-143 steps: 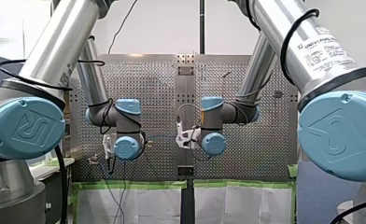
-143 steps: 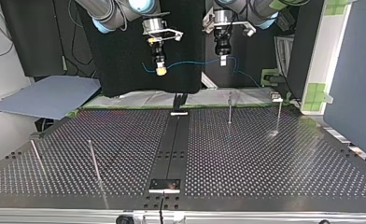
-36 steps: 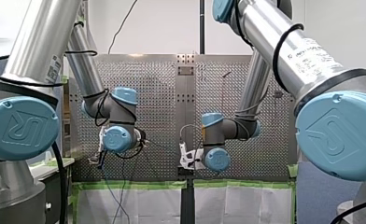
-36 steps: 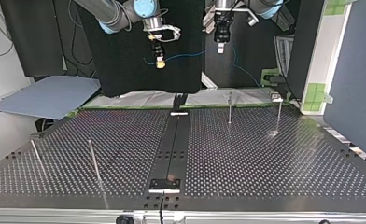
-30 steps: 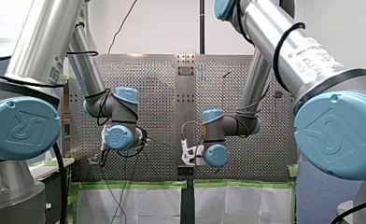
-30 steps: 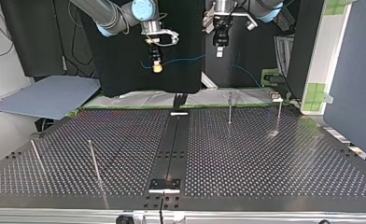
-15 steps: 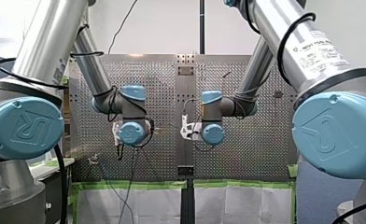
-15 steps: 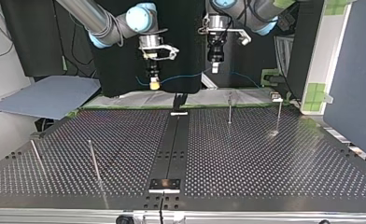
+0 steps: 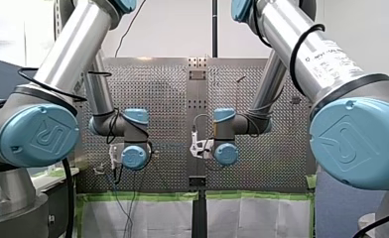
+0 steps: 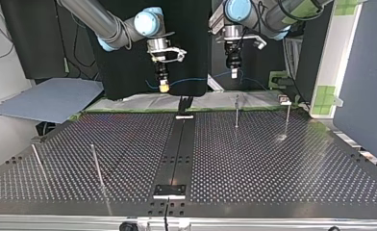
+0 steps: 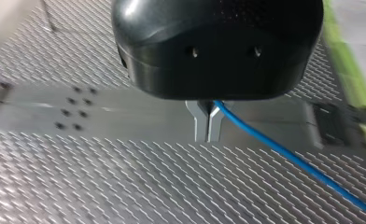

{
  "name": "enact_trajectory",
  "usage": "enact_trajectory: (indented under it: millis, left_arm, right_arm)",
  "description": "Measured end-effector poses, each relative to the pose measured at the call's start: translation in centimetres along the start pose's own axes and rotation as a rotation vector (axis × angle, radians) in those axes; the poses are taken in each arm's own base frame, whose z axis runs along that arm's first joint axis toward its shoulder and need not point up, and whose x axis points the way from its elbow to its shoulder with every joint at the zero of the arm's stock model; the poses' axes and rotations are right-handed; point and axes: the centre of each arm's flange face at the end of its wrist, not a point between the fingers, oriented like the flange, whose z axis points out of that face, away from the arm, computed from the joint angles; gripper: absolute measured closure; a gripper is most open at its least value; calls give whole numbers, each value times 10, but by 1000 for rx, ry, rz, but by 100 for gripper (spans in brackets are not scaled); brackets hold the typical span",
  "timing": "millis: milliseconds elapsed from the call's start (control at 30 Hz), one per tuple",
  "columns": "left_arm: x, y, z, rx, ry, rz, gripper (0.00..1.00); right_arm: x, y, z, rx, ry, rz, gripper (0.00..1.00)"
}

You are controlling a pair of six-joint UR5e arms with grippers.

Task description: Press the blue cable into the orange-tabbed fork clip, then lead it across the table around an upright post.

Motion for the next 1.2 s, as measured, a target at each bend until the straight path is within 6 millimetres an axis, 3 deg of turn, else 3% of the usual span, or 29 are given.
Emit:
enact_trajectory:
  millis: [367, 867, 1200]
  left_arm:
    - [43, 42, 8, -89, 121, 80, 100]
    - [36, 38, 43, -74, 81, 55, 100]
    - [40, 41, 62, -74, 76, 46, 100]
  right_arm:
    - [-1, -14, 18, 73, 8, 25, 100]
    - [-45, -21, 34, 102, -33, 23, 100]
    - [-45, -23, 53, 112, -17, 37, 100]
